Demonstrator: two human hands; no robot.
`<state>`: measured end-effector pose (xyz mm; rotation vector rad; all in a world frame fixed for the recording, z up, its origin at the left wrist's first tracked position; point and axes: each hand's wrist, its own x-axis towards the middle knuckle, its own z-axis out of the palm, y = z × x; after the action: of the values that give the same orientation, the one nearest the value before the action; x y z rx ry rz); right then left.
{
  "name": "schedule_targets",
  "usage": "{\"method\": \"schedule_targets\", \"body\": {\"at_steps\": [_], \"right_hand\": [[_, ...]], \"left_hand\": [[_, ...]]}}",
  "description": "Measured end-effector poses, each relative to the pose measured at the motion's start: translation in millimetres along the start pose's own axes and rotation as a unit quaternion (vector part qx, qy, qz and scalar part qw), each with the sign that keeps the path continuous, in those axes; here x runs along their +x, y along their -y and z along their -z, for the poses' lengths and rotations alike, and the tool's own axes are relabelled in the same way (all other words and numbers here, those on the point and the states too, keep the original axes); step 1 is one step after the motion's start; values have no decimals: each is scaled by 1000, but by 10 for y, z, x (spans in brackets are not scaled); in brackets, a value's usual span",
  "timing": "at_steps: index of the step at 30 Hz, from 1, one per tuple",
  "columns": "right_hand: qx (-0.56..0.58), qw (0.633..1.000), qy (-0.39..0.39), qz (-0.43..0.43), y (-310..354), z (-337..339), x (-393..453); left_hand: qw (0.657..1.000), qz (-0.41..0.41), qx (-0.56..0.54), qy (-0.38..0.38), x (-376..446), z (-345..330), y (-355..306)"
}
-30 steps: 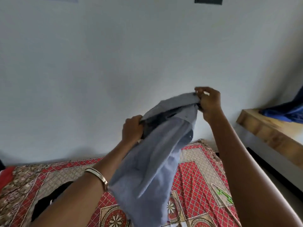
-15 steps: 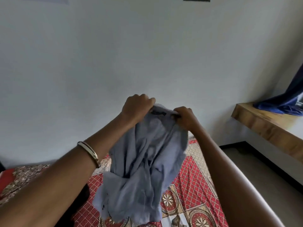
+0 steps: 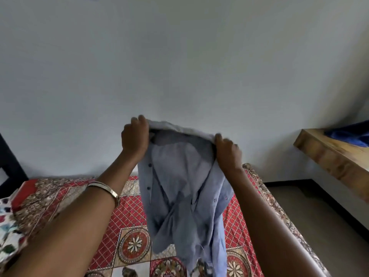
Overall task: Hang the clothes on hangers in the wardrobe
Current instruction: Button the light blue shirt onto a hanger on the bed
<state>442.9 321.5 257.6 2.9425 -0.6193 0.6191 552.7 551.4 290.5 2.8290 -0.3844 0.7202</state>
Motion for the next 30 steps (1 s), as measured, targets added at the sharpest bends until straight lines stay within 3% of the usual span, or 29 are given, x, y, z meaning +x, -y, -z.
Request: {"method": "schedule_targets", "body": {"at_steps": [1,2,3,4,5,7,8,9,10,11,12,13,14,15,17,18,20,21,22,25,26,28,30], "right_hand": [[-4,994,103,18,-60,-69,-43],[8,979,203,13,-104,-116,-51],[21,966,259,2,-195,-111,-123],[42,969,242,-4,-221,-84,-130],[80,978,190,-29,-300,-75,-211],[166,983,-14,-81,-300,-15,-295],[206,970,-95,-86,-348,14,-380],[236,959,-133,-84,-370,15,-401],[267,958,-83,-64,-394,9,-457],[245,969,24,-35,-392,-21,-467],[182,970,162,0,-382,-49,-445],[121,955,268,32,-438,-57,-544],[113,937,327,52,-491,-7,-545],[162,918,358,58,-600,35,-567],[314,861,396,53,-749,182,-542],[407,814,412,49,-822,274,-613],[583,712,390,14,-882,471,-662],[629,689,360,-11,-877,546,-663],[630,705,323,-27,-846,536,-630],[438,874,195,-73,-774,347,-427],[376,907,168,-83,-745,295,-398],[321,927,170,-96,-634,166,-345],[316,919,196,-126,-536,-103,-255]], "left_hand": [[989,28,13,143,-28,-18,-6],[955,79,6,284,-36,-10,13],[901,144,-4,409,-155,12,0],[881,178,-33,437,-179,39,10],[903,159,-38,397,-272,15,-21],[989,91,-42,112,-365,-54,-101],[996,72,-54,-27,-487,-83,-209],[993,43,-67,-93,-522,-116,-300],[994,28,-71,-76,-645,-171,-359],[997,16,-71,40,-713,-213,-401],[976,1,-53,213,-718,-291,-410],[914,-5,-29,406,-899,-264,-407],[841,-18,-12,540,-953,-204,-374],[794,-20,-28,607,-1030,-74,-335],[765,-16,-182,618,-1017,161,-229],[739,-8,-286,610,-1069,269,-196],[681,29,-489,545,-1084,500,-134],[670,61,-554,491,-1079,584,-116],[687,94,-574,435,-1054,573,-88],[864,160,-376,295,-882,309,-40],[891,183,-327,256,-844,187,-49],[901,222,-303,215,-734,-81,-71],[898,251,-290,215,-620,-413,-91]]}}
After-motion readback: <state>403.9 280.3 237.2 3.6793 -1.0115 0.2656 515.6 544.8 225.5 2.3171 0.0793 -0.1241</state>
